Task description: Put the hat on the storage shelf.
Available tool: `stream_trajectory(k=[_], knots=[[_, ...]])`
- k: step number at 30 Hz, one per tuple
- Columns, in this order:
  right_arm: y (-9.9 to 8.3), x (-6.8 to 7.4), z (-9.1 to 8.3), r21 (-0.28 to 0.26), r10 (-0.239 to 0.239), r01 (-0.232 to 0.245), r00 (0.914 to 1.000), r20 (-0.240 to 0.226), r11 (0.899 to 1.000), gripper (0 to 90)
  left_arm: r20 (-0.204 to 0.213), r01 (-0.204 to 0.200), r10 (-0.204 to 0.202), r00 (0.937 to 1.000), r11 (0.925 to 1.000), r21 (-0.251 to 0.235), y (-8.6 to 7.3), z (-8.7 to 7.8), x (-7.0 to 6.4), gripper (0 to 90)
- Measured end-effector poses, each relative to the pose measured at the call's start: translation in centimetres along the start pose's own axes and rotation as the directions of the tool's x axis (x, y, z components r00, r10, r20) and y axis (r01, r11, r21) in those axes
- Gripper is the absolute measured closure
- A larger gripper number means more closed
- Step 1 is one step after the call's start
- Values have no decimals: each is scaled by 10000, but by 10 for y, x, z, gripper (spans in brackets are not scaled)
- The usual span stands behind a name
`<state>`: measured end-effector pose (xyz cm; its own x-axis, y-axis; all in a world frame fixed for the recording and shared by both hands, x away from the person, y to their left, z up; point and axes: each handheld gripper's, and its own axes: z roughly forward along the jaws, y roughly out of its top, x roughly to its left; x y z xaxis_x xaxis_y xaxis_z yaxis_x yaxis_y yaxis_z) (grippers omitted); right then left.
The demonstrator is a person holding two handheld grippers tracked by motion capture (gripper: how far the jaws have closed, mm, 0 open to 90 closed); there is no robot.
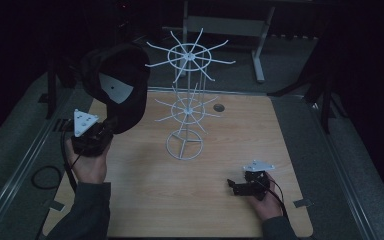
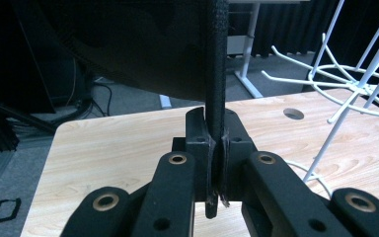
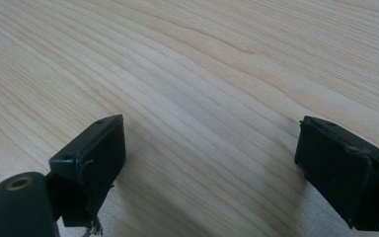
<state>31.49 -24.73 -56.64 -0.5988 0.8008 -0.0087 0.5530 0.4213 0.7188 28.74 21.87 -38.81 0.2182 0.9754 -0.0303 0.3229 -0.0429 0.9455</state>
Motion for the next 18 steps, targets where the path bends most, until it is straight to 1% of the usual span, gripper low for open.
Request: stream_trajectory(k=[13,18], knots=[[0,0,0,-6,-34,34,10000,8,10000,119,9,-124,125,9999,9997,-194,8,-2,-3,863],[0,0,0,-13,-33,33,10000,14,10000,119,-35,-299,298,9996,9991,-311,12,-3,-6,862]])
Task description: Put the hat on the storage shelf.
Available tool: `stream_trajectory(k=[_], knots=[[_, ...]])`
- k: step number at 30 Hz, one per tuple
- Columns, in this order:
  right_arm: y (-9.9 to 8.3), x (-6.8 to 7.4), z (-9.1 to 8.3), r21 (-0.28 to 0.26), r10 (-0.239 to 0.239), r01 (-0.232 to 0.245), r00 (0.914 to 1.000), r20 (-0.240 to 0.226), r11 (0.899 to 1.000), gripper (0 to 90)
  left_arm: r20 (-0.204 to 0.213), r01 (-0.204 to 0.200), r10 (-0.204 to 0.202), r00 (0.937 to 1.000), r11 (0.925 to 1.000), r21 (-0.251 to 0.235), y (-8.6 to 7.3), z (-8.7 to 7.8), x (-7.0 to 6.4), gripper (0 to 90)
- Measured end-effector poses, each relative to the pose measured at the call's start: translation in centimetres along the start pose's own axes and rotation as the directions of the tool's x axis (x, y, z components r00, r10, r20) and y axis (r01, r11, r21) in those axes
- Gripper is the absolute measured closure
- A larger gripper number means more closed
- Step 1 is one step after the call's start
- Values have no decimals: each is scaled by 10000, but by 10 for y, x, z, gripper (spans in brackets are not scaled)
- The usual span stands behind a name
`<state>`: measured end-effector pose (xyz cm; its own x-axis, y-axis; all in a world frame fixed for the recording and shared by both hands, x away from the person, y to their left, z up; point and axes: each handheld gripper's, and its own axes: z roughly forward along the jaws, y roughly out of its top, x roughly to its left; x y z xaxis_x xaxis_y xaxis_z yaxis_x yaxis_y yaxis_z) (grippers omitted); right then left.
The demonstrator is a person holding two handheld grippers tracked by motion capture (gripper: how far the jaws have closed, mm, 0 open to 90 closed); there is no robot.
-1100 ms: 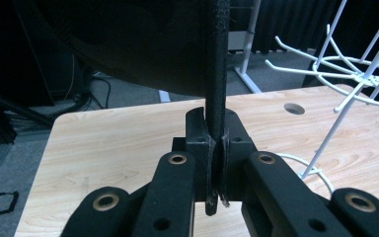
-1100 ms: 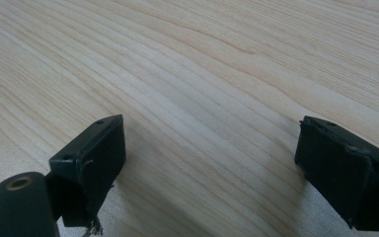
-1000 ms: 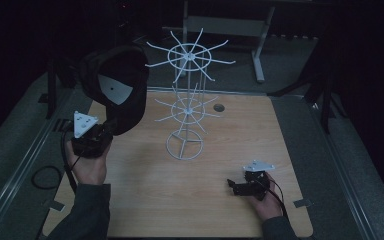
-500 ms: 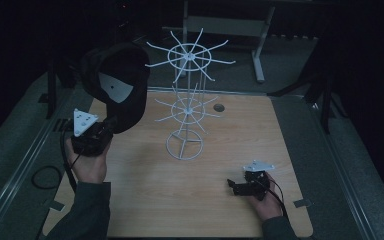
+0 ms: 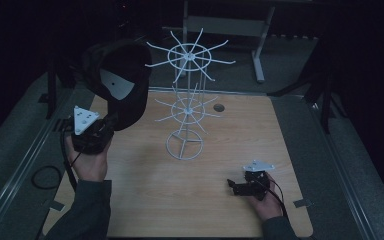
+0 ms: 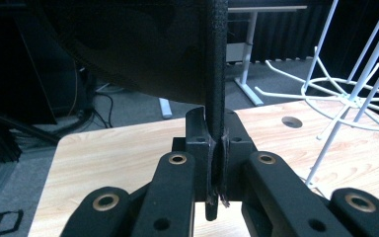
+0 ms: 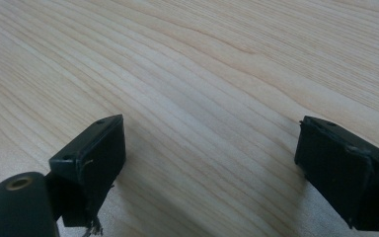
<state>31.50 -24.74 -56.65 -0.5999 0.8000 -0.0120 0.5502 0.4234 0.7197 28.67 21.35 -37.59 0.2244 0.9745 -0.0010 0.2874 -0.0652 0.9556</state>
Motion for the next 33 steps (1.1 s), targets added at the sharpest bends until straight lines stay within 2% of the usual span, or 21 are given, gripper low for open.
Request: stream_trajectory(k=[15,33], knots=[[0,0,0,-7,-6,6,10000,-3,10000,118,51,-142,143,9999,9996,-241,10,-2,-4,862],[0,0,0,-4,-12,12,10000,3,10000,119,-6,-296,296,9996,9989,-352,13,-4,-7,862]])
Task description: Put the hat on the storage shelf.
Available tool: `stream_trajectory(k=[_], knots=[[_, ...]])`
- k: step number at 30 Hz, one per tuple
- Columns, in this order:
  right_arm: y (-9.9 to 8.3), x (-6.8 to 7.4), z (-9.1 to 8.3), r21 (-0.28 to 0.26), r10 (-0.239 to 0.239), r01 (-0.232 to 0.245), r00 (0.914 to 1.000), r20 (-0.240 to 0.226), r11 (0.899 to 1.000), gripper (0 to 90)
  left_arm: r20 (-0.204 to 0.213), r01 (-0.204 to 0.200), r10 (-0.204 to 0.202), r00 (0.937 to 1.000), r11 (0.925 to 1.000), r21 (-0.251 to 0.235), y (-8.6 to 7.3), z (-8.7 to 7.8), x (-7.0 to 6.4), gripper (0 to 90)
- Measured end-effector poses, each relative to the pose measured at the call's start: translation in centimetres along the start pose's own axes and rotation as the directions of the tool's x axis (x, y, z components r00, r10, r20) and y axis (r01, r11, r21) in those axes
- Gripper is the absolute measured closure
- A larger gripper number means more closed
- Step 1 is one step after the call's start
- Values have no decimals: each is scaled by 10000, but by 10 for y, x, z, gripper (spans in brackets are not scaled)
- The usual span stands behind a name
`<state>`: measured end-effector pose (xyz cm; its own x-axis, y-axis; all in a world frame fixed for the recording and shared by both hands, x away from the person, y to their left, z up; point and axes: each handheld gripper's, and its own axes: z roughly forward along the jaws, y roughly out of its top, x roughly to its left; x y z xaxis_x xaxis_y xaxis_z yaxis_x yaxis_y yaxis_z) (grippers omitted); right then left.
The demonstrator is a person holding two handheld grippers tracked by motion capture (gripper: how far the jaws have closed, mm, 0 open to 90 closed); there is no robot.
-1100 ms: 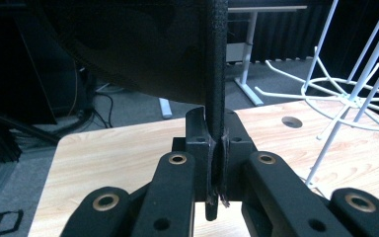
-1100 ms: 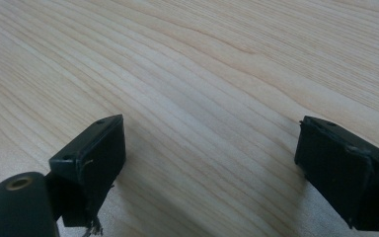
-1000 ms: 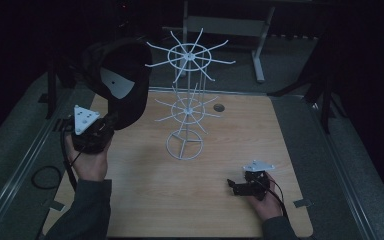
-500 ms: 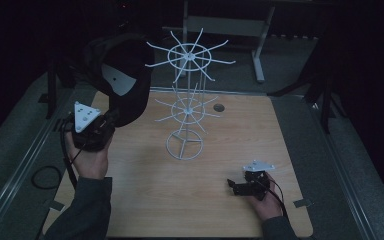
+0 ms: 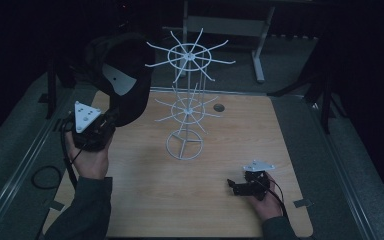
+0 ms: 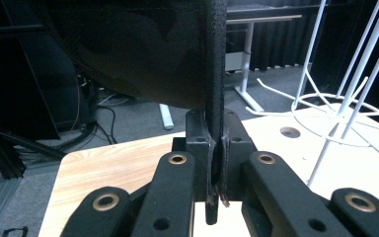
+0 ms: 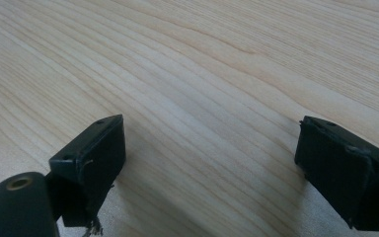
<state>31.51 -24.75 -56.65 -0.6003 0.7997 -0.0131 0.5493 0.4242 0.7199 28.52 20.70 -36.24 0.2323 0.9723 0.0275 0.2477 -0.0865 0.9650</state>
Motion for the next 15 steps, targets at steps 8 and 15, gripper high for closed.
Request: stream_trajectory(k=[8,15], knots=[[0,0,0,8,8,-8,10000,-3,10000,119,45,-144,144,9999,9999,-16,1,0,-2,863],[0,0,0,18,15,-15,10000,-12,10000,118,40,-420,421,9991,9990,-127,2,-1,-7,864]])
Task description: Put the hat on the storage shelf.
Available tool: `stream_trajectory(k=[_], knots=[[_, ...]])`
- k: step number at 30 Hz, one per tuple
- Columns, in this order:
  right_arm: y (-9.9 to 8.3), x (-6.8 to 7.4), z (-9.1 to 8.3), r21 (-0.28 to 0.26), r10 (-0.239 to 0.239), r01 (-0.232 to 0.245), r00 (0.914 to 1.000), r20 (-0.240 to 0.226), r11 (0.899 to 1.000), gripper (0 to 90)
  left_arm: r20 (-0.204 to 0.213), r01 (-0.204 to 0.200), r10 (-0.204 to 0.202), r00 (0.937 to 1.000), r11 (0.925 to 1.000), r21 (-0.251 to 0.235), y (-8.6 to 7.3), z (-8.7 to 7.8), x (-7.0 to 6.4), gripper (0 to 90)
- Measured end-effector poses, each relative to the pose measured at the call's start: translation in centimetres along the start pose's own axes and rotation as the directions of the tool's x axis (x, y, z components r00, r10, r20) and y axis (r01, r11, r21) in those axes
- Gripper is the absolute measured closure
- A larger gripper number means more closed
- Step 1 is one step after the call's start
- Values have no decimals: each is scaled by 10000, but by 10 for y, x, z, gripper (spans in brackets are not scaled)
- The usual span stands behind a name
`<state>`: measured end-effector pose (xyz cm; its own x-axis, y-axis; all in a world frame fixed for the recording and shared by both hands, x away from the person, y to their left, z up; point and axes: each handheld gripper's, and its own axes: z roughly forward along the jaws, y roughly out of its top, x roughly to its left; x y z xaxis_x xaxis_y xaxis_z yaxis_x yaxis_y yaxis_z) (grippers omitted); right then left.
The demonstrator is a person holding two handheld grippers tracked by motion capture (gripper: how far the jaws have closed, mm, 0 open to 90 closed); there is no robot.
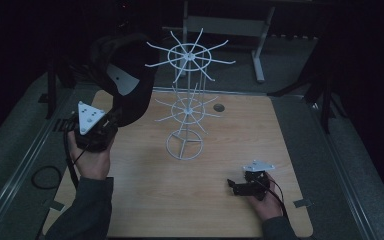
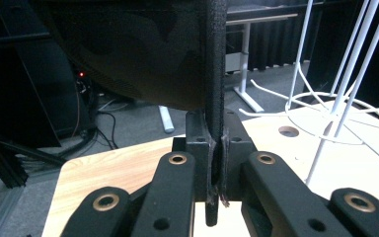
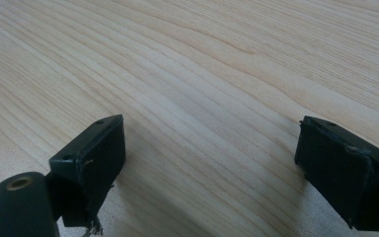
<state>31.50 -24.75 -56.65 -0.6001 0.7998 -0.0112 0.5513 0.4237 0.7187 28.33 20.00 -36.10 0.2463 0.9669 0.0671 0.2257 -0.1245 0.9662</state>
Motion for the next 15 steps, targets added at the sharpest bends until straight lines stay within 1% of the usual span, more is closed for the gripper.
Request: stream_trajectory(k=[6,7,13,15], knots=[[0,0,0,-6,7,-7,10000,-3,10000,118,-37,-75,74,10000,9999,-90,1,-1,-2,864],[0,0,0,-8,7,-7,10000,1,10000,119,-94,-160,159,9998,9998,-115,1,-2,-4,864],[0,0,0,-8,12,-12,10000,-2,10000,119,-163,-362,360,9992,9992,-177,1,-3,-7,864],[0,0,0,-8,12,-12,10000,-2,10000,119,-245,-468,463,9986,9987,-189,0,-3,-8,864]])
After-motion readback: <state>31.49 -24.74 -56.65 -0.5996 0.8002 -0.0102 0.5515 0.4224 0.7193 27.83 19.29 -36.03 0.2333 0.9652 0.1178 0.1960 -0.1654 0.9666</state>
